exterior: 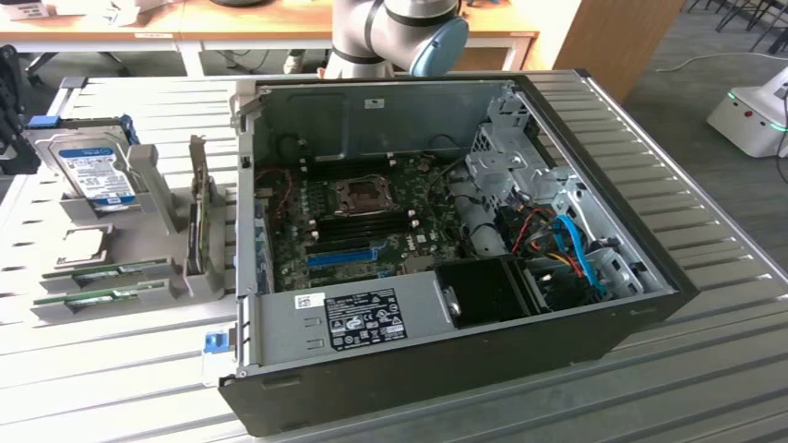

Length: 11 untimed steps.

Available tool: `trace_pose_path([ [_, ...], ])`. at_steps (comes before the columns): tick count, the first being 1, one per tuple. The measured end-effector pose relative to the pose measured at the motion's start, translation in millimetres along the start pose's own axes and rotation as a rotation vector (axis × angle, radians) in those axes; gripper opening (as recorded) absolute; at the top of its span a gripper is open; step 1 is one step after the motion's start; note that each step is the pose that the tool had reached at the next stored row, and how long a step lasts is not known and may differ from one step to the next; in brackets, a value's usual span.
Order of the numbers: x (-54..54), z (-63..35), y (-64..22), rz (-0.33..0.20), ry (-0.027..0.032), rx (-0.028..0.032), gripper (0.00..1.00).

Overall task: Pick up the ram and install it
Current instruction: 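Pick up the ram and move it above insertion slot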

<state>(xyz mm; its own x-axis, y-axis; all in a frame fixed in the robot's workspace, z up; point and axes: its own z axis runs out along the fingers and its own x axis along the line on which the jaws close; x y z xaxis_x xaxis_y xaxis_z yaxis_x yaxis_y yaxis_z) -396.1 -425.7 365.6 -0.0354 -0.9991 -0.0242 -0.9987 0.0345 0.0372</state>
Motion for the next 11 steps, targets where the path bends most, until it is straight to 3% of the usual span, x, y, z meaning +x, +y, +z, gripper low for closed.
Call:
trace_pose_path([
  [3, 0.6, 0.0, 0.0, 0.0, 0.0, 0.0001, 0.11],
  [5, 0.9, 0.0, 0.0, 0.0, -0.0001, 0.0001, 0.23],
  [7, 0.9, 0.1, 0.0, 0.0, -0.0001, 0.0002, 0.23],
  [8, 1.0, 0.0, 0.0, 0.0, 0.0, 0.0001, 0.3],
  [11, 1.0, 0.0, 0.0, 0.0, 0.0, 0.0, 0.3],
])
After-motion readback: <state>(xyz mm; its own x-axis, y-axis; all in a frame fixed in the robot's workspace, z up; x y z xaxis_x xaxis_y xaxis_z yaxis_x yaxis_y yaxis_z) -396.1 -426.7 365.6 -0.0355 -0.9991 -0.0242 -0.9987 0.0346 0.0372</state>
